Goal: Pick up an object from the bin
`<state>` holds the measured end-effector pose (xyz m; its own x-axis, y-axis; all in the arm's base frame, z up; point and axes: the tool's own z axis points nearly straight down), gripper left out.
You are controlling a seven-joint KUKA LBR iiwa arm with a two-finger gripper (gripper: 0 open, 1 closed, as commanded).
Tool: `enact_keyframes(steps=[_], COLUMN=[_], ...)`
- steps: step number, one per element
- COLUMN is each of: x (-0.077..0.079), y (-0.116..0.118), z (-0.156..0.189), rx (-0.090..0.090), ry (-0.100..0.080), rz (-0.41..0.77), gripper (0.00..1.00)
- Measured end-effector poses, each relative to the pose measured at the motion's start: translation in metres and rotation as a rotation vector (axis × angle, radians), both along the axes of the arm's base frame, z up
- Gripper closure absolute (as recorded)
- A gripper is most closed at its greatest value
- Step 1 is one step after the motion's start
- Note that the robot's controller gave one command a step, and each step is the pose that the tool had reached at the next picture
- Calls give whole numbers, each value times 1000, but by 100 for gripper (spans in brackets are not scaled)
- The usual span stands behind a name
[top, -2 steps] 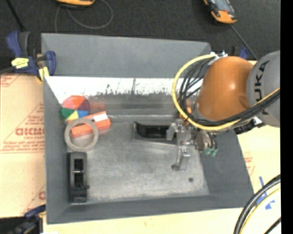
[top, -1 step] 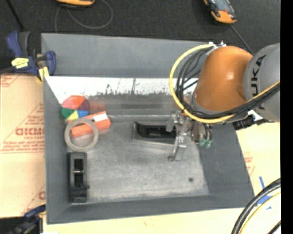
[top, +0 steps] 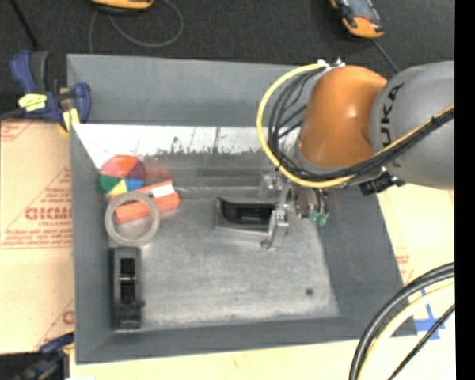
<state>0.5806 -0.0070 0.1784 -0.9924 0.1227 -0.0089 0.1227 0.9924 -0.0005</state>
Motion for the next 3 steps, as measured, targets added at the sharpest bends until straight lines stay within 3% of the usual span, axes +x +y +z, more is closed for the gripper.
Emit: enact_keyframes(steps=[1, 2, 3], x=[47, 54, 29], y=[11, 7, -15], z=[-43, -73, -107], rx=[-1, 3, -1], ry=[-3, 2, 3], rz=[99, 7, -59], gripper=[0, 0, 100])
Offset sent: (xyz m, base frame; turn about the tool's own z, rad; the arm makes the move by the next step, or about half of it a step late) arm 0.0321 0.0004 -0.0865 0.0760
